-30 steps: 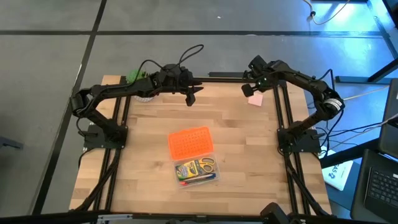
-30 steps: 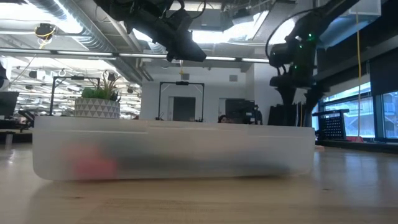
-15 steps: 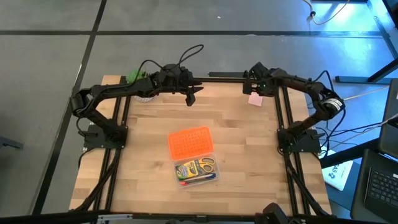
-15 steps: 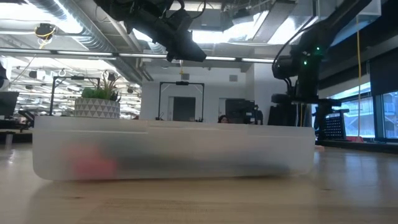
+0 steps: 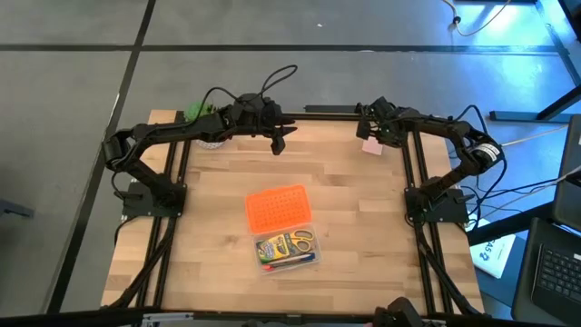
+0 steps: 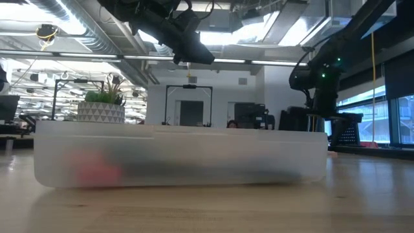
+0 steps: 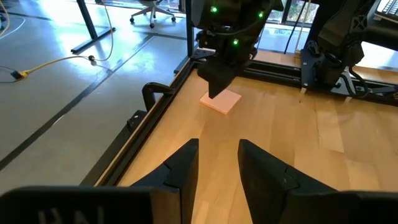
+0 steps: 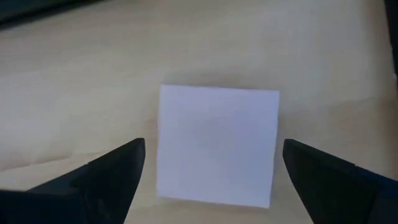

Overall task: Pack school essentials
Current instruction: Put the pink sticky notes into the orange supply box

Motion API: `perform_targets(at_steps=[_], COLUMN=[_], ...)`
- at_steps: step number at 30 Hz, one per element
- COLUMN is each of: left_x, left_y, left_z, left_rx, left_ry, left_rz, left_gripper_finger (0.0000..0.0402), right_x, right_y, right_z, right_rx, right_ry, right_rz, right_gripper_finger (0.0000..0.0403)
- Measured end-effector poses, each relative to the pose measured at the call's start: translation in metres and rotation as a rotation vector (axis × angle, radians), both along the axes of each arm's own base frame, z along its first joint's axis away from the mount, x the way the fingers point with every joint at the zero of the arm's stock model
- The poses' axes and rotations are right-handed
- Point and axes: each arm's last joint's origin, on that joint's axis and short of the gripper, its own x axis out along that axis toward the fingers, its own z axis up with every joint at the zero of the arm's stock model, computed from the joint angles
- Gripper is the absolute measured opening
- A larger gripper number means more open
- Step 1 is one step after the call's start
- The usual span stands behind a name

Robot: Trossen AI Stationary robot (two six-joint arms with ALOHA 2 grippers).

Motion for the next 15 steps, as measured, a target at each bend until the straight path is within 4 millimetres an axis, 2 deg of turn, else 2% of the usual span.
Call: perform_targets(at_steps=[8, 15], left_x=[0.0, 0.0], left_y=[0.0, 0.0], left_z=[0.0, 0.0], left_rx=[0.0, 0.0], left_ry=[0.0, 0.0], left_rz=[0.0, 0.0], left_gripper_finger=[0.0105, 0.0106], right_x=[0.001, 0.0096], right_y=[-0.0007, -0.0094], right_z=[0.0001, 0.0066], right_rx=[-0.001, -0.127], right_ry=[-0.017, 0.025], right_rz=[0.001, 0.489], right_gripper_finger=[0.0378, 0.0378])
